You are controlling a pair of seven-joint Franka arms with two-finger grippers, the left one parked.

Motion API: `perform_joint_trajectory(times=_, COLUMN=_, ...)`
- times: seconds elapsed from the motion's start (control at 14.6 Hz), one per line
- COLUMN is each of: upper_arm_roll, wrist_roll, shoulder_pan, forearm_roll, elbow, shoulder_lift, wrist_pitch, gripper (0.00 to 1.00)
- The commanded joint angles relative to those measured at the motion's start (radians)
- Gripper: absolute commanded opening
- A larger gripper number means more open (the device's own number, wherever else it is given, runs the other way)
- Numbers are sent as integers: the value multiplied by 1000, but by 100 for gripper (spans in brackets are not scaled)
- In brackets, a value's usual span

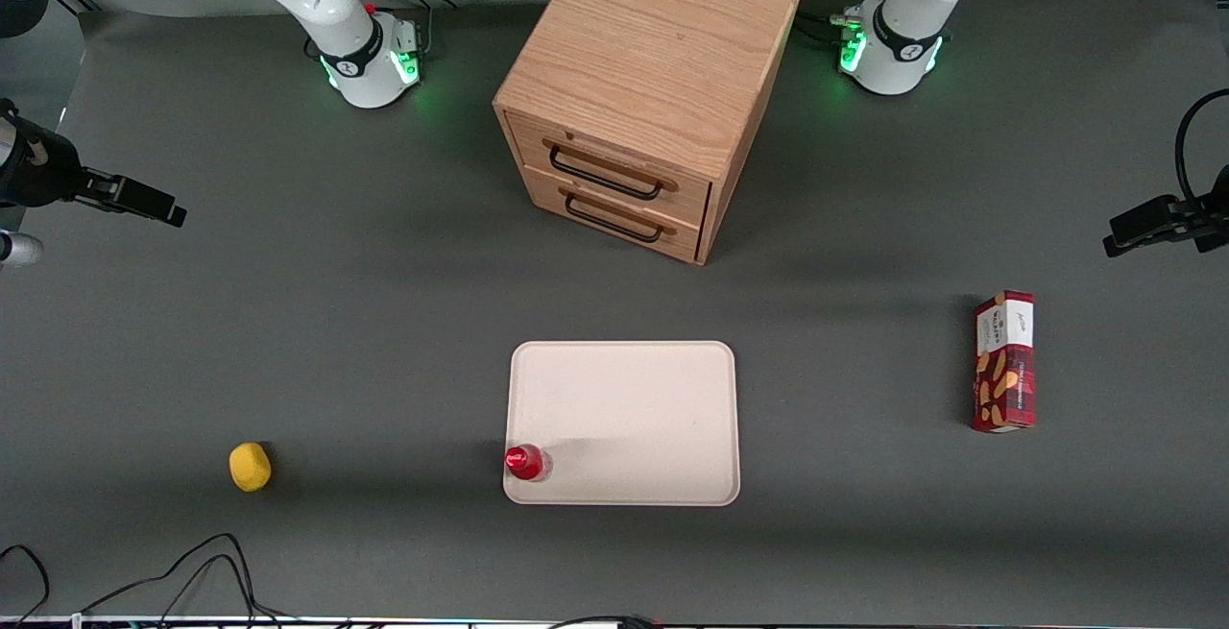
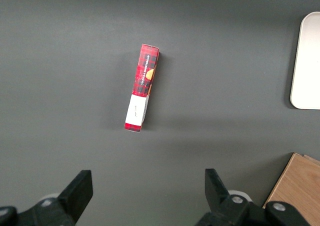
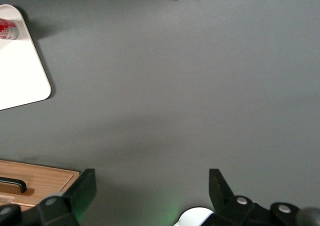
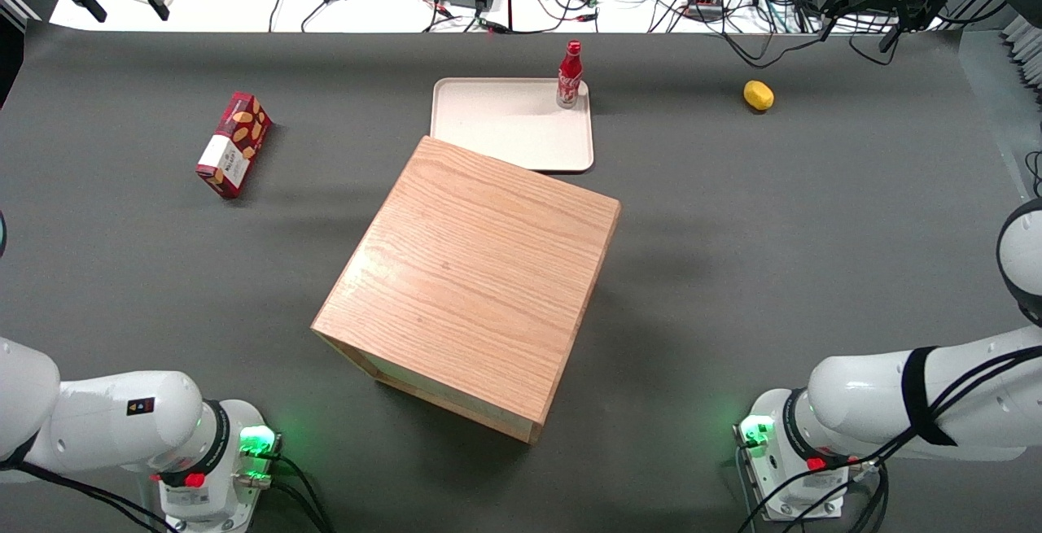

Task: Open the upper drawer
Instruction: 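Move the right gripper toward the upper drawer's black handle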

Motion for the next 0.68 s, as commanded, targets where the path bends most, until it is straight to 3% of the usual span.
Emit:
perform_joint_trajectory(times=0.0, upper_arm_roll=7, wrist_roll=13, shoulder_pan=-3, forearm_roll=2, elbow=-25, shoulder_lift=-25, wrist_pitch=15, gripper=100)
perform_joint_trajectory(times=0.21, upper_arm_roll=10, wrist_roll=1, shoulder_pan=7, forearm_roll=17, elbow=-25, shoulder_lift=-22, wrist_pitch=18, gripper=100)
perform_joint_trajectory(times=0.41, upper_arm_roll=81, wrist_roll=-28, shoulder_pan=62, forearm_roll=42, elbow=-8, shoulder_lift=-21, wrist_pitch=26, gripper=100)
perform_joint_trajectory(times=0.62, upper_arm_roll=95, wrist_roll=-318, shoulder_pan=206, forearm_roll=47, elbow=10, shoulder_lift=2, wrist_pitch=38, gripper=100)
